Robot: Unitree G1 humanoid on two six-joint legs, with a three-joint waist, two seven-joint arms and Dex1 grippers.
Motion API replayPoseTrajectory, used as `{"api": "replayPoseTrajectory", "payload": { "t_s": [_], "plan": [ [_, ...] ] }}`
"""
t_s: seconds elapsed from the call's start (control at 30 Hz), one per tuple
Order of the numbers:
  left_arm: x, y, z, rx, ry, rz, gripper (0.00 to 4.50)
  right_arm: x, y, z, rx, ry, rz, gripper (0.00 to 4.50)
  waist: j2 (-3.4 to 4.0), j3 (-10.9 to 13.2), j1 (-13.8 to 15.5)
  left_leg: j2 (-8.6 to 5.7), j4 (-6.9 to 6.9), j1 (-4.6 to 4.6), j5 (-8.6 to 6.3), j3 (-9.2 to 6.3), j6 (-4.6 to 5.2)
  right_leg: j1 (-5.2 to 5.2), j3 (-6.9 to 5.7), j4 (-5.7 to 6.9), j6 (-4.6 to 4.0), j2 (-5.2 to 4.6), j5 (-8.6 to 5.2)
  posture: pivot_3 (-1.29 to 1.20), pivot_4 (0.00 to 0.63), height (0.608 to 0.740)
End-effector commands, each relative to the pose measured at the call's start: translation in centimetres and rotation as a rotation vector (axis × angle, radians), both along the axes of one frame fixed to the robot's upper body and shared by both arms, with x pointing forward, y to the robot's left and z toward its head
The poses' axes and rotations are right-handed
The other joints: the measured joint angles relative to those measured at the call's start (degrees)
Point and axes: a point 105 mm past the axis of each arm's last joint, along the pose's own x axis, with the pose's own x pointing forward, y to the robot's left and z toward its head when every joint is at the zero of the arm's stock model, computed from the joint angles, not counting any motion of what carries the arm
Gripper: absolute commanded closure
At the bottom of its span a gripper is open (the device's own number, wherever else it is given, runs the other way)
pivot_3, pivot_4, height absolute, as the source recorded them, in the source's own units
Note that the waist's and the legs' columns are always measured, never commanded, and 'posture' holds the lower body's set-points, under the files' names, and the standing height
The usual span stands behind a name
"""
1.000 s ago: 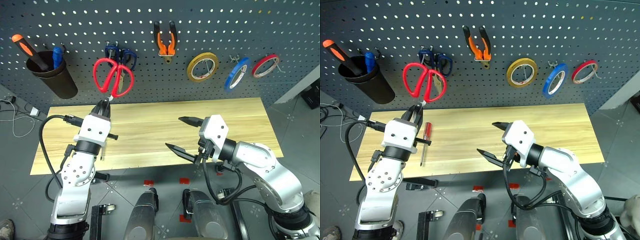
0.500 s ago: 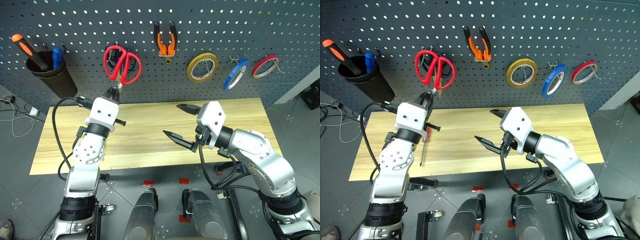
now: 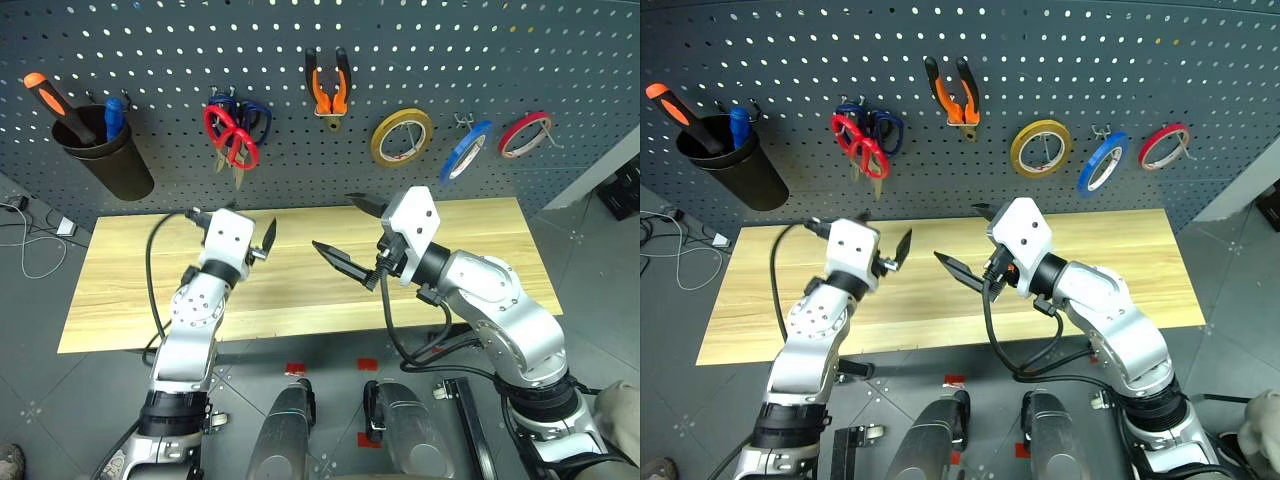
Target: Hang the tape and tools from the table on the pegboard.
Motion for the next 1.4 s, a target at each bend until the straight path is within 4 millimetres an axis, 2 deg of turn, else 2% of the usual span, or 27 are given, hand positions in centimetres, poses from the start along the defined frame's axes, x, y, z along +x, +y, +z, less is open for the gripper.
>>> {"api": "replayPoseTrajectory", "payload": {
  "t_s": [0.03,0.07,0.2,0.4,0.53,0.67,0.9,1.0,1.13,1.3,1.33,1.4],
  "plan": [
    [-1.0,2.2,-2.8,-0.125,0.185,0.041,0.87,0.5,0.0,-0.8,-0.008,0.074,-0.096,0.00,0.00,0.00,0.06,0.00,0.00,0.00,0.00,-0.01,0.00,-0.01,0.00,0.03,0.00,0.00,0.00,-0.07,0.293,0.740],
    [-1.2,3.0,-3.4,-0.155,0.226,0.063,0.87,0.3,0.2,-0.9,-0.003,0.093,-0.095,0.00,0.00,0.00,0.06,0.00,0.00,0.00,0.01,-0.02,-0.01,-0.02,0.00,0.03,-0.01,0.00,0.00,-0.07,0.297,0.740],
    [-0.6,5.6,-3.3,-0.225,0.296,0.110,0.01,-0.4,1.3,-1.0,-0.012,0.151,-0.072,0.00,0.01,0.01,0.06,0.01,0.00,0.00,-0.06,-0.07,0.13,-0.02,-0.02,0.07,-0.03,0.02,0.02,-0.08,0.326,0.740],
    [1.3,9.1,-2.0,-0.269,0.353,0.187,0.01,-0.8,3.0,-0.9,-0.057,0.217,-0.041,0.00,0.03,0.15,-0.04,0.00,0.03,0.01,-0.07,-0.08,0.22,-0.01,-0.02,0.06,-0.06,0.03,0.04,-0.09,0.382,0.740],
    [2.0,10.3,-1.6,-0.269,0.382,0.208,0.01,-0.8,3.6,-0.2,-0.057,0.235,-0.032,0.00,0.08,0.32,-0.55,0.00,-0.05,0.00,-0.08,-0.06,0.23,-0.07,0.01,0.04,-0.07,0.03,0.03,-0.09,0.415,0.740],
    [3.1,11.2,-2.7,-0.289,0.485,0.225,0.01,-1.2,5.2,-0.2,-0.128,0.230,0.034,0.00,0.11,1.40,-0.97,0.00,-0.06,0.01,-0.09,-0.06,0.25,-0.07,0.03,0.02,-0.09,0.03,0.02,-0.12,0.446,0.740],
    [3.8,12.7,-4.6,-0.261,0.554,0.269,0.01,-2.3,6.7,-0.2,-0.203,0.186,0.121,0.00,0.06,1.84,-1.49,0.00,-0.09,-0.03,-0.10,0.01,0.27,-0.16,0.08,-0.05,-0.10,0.02,-0.03,-0.13,0.439,0.740],
    [4.2,12.4,-4.8,-0.228,0.556,0.242,0.62,-2.4,6.8,-0.2,-0.207,0.184,0.129,0.00,0.08,1.85,-1.49,0.01,-0.12,-0.03,-0.10,0.02,0.27,-0.16,0.09,-0.06,-0.12,0.01,-0.05,-0.14,0.430,0.740],
    [4.7,12.1,-4.0,-0.205,0.508,0.205,1.88,-2.2,6.7,-0.2,-0.213,0.177,0.125,0.00,0.07,1.85,-1.50,0.01,-0.11,-0.03,-0.11,0.03,0.28,-0.15,0.10,-0.06,-0.12,-0.01,-0.05,-0.14,0.406,0.740],
    [4.0,11.9,-2.6,-0.186,0.426,0.124,3.42,-1.6,6.0,0.1,-0.205,0.143,0.099,0.00,0.04,1.81,-1.63,0.01,-0.12,-0.04,-0.10,0.02,0.26,-0.17,0.10,-0.07,-0.12,-0.01,-0.05,-0.12,0.365,0.740],
    [3.7,11.8,-2.4,-0.196,0.405,0.115,3.60,-1.5,5.8,0.1,-0.206,0.133,0.094,0.00,0.02,1.79,-1.69,0.01,-0.13,-0.04,-0.09,0.02,0.23,-0.17,0.12,-0.08,-0.12,-0.01,-0.05,-0.12,0.354,0.740],
    [3.2,11.6,-2.1,-0.213,0.380,0.103,3.60,-1.4,5.5,0.0,-0.210,0.118,0.090,0.00,0.00,1.77,-1.64,0.01,-0.15,-0.05,-0.02,0.02,0.11,-0.18,0.12,-0.11,-0.12,-0.01,-0.04,-0.12,0.345,0.740]
  ]
}}
